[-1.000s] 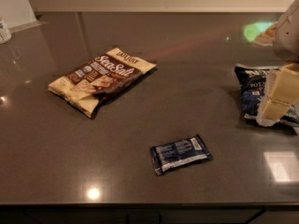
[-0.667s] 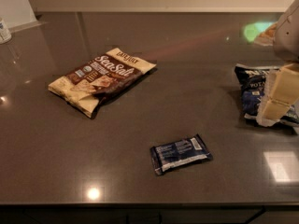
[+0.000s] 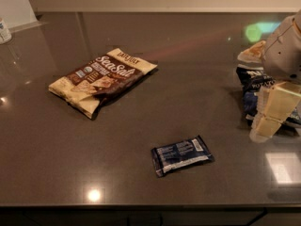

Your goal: Move rxbar blueberry near brown chip bag

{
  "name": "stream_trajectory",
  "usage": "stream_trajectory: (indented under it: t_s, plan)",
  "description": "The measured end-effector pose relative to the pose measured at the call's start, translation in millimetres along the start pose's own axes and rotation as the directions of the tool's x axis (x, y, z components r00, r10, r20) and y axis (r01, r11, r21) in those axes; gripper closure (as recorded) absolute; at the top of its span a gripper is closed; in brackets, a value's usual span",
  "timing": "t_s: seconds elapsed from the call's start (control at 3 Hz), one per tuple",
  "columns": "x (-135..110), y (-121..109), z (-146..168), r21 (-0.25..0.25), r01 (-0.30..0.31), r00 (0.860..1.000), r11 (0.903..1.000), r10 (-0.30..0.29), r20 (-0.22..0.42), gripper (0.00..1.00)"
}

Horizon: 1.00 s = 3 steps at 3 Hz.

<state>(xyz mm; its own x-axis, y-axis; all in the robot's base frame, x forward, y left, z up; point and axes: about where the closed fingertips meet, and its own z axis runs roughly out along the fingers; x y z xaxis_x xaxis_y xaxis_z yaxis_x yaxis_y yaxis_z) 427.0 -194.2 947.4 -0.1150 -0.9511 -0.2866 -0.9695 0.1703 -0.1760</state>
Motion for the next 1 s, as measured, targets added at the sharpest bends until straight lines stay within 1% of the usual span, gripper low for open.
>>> stream_trajectory:
  t_s: [0.33,0.67,1.0]
  plan:
    - [-8.1,15.6,27.5,-0.063,0.056,0.995,0.9965,-0.051,0.082,0.0]
    - [-15.0,31.3,57.4,-0.116,0.114,0.985,0.9867,-0.097,0.143,0.0]
    - [-23.4,44.8,84.3,-0.153,0.157,0.972,0.9757,-0.125,0.2,0.0]
